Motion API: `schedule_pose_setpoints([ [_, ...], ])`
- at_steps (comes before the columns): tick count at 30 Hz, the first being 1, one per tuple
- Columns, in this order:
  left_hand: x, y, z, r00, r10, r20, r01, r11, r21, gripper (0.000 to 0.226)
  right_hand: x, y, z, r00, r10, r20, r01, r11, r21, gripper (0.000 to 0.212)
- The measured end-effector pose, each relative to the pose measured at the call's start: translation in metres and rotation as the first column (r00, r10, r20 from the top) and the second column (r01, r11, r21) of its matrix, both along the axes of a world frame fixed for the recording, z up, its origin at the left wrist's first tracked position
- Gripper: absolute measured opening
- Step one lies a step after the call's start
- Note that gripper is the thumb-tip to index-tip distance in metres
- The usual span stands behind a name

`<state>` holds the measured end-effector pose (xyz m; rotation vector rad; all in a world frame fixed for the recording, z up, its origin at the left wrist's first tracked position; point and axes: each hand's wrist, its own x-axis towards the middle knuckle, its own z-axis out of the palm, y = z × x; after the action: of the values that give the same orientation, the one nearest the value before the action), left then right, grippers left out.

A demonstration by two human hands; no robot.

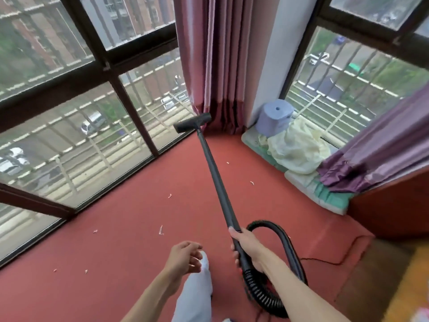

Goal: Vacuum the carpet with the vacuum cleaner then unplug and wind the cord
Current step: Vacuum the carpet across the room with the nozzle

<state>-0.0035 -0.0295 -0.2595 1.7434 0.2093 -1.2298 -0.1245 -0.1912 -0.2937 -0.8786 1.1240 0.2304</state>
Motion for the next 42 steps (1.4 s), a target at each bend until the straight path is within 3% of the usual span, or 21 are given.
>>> schedule_pose_setpoints([
  [2, 0.011, -0.014, -0.006, 0.999, -0.047, -0.007, 0.047, 0.999, 0.006, 0.012, -0.015, -0.01, -0.016, 0.998, -0.041, -0.056, 0.038, 0.997, -0.061, 0.032],
  [5, 0.034, -0.048, -0.02, 0.993, -0.113, -0.033, 0.114, 0.993, 0.02, 0.013, -0.007, -0.027, -0.036, 0.985, -0.1, -0.144, 0.098, 0.995, -0.018, 0.032],
  [12, 0.079, -0.146, -0.07, 0.964, -0.257, -0.069, 0.258, 0.966, -0.002, 0.016, 0.092, -0.05, -0.1, 0.944, -0.237, -0.229, 0.261, 0.962, 0.08, 0.026],
  [18, 0.102, -0.145, -0.095, 0.972, -0.205, -0.114, 0.213, 0.975, 0.066, 0.014, 0.108, -0.052, -0.13, 0.852, -0.474, -0.222, 0.517, 0.825, 0.227, 0.032],
  [25, 0.125, -0.108, -0.132, 0.986, -0.09, -0.141, 0.123, 0.963, 0.24, 0.01, 0.085, -0.032, -0.159, 0.803, -0.516, -0.299, 0.591, 0.756, 0.282, 0.038],
  [29, 0.129, -0.113, -0.139, 0.985, -0.082, -0.152, 0.12, 0.956, 0.266, 0.01, 0.07, -0.032, -0.161, 0.844, -0.412, -0.345, 0.517, 0.796, 0.315, 0.033],
  [33, 0.125, -0.141, -0.135, 0.979, -0.137, -0.149, 0.17, 0.957, 0.234, 0.013, 0.05, -0.039, -0.15, 0.88, -0.261, -0.398, 0.362, 0.91, 0.203, 0.033],
  [38, 0.111, -0.177, -0.128, 0.963, -0.241, -0.123, 0.26, 0.948, 0.182, 0.018, 0.033, -0.052, -0.13, 0.882, 0.058, -0.468, -0.044, 0.998, 0.042, 0.031],
  [40, 0.108, -0.185, -0.125, 0.958, -0.259, -0.121, 0.277, 0.945, 0.174, 0.019, 0.03, -0.059, -0.128, 0.875, 0.061, -0.48, -0.056, 0.998, 0.024, 0.03],
  [42, 0.107, -0.19, -0.122, 0.957, -0.265, -0.118, 0.282, 0.946, 0.161, 0.019, 0.035, -0.065, -0.126, 0.884, -0.007, -0.467, 0.039, 0.997, 0.06, 0.028],
])
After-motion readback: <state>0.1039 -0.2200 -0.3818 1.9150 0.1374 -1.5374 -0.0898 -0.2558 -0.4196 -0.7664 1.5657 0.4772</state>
